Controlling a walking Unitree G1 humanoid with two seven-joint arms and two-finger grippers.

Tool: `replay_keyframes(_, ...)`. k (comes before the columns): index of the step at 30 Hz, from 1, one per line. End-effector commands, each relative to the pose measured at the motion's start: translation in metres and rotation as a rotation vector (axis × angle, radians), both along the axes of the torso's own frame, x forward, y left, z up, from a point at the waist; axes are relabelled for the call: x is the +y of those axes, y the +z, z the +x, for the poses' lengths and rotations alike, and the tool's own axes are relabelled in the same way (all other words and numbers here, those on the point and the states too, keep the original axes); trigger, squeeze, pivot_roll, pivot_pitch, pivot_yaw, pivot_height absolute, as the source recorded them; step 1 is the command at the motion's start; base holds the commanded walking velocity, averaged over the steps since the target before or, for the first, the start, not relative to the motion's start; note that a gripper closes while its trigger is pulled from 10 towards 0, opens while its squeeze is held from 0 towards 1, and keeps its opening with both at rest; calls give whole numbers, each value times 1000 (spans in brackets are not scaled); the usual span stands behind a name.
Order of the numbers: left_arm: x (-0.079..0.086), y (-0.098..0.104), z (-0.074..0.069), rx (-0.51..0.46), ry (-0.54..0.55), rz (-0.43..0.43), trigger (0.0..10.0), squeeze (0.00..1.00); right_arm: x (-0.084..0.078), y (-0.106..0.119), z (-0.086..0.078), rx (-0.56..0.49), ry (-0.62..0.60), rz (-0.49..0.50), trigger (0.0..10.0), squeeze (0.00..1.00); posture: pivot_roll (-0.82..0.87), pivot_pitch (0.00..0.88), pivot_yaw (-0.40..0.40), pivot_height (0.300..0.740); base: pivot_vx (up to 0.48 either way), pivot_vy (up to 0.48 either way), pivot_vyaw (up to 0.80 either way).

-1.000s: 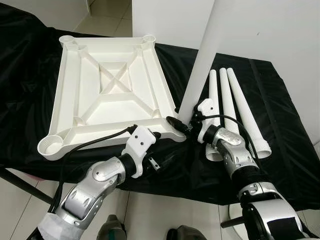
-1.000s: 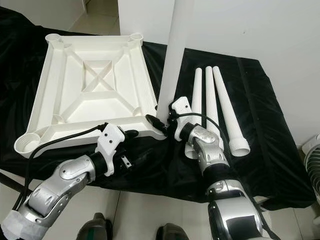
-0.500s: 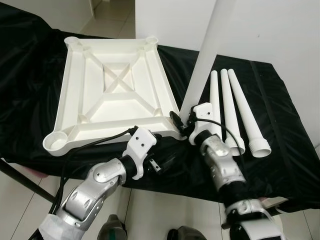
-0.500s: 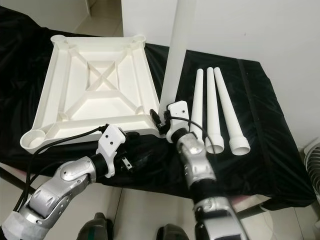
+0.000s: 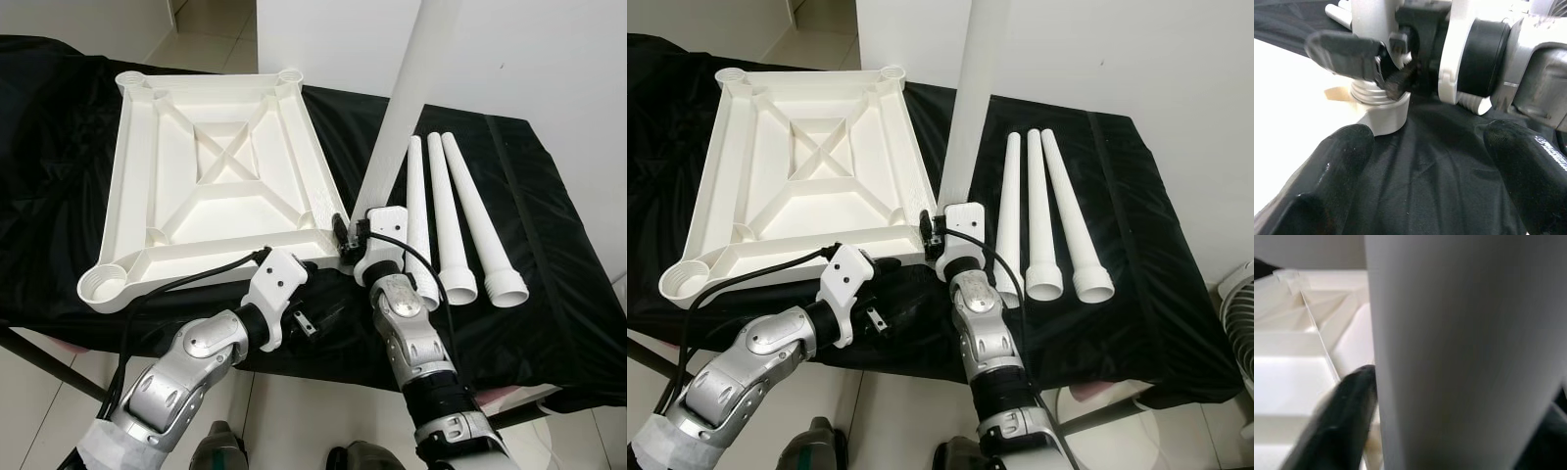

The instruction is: Building children table

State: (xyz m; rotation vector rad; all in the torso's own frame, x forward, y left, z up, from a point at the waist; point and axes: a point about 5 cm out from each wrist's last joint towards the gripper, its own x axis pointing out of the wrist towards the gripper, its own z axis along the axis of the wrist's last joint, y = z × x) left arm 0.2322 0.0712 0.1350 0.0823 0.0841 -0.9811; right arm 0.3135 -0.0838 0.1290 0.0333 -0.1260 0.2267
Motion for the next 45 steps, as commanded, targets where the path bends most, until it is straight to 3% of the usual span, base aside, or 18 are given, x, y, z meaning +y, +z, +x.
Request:
replay_keyframes(1, -3, -2, -4, 15, -59, 10, 10000, 0, -2, 4, -1, -30, 9, 16, 10000, 1000, 66, 14, -53, 740, 0, 0, 0)
replay_keyframes(6, -2, -2, -4, 12, -57, 13, 10000, 0, -6, 17, -4, -97, 17, 36, 10000, 1000, 67, 12, -55, 740, 0, 0, 0)
replay_keyframes(7, -2, -2, -3, 10, -53, 13, 10000, 0, -8, 26, -6, -138, 21, 49, 10000, 937, 68, 12, -59, 740, 0, 0, 0)
replay_keyframes(9, -1, -2, -3, 9, -51, 14, 10000, 0, -9, 31, -8, -164, 23, 58, 10000, 937, 68, 12, -59, 740, 0, 0, 0)
replay_keyframes(10, 0, -2, -3, 2, -39, 15, 10000, 0, -11, 36, -12, -195, 39, 75, 10000, 0, 67, 13, -61, 740, 0, 0, 0)
replay_keyframes(16, 4, -2, 0, -16, -10, 19, 10000, 0, -18, 39, -24, -221, 60, 81, 10000, 0, 66, 19, -63, 740, 0, 0, 0)
replay_keyframes(22, 11, -1, 11, -24, 38, 28, 10000, 0, -37, 33, -43, -205, 95, 37, 10000, 0, 37, 41, -35, 740, 0, 0, 0)
replay_keyframes(28, 19, -6, 24, -36, 97, 90, 10000, 0, -54, 32, -54, -190, 85, 14, 10000, 0, 8, 53, -13, 740, 0, 0, 0)
replay_keyframes(35, 28, -8, 40, -61, 170, 148, 10000, 0, -58, 27, -65, -161, 102, 12, 10000, 0, -2, 57, -4, 740, 0, 0, 0)
replay_keyframes(37, 36, -13, 48, -56, 178, 200, 10000, 0, -55, 18, -71, -90, 212, 48, 10000, 0, -3, 58, -4, 740, 0, 0, 0)
replay_keyframes(39, 37, -13, 49, -55, 179, 206, 10000, 0, -55, 17, -72, -81, 226, 52, 10000, 0, -3, 58, -4, 740, 0, 0, 0)
replay_keyframes(45, 46, -26, 56, -20, 166, 334, 10000, 0, -61, 9, -68, -19, 273, 44, 10000, 0, -4, 57, -2, 740, 0, 0, 0)
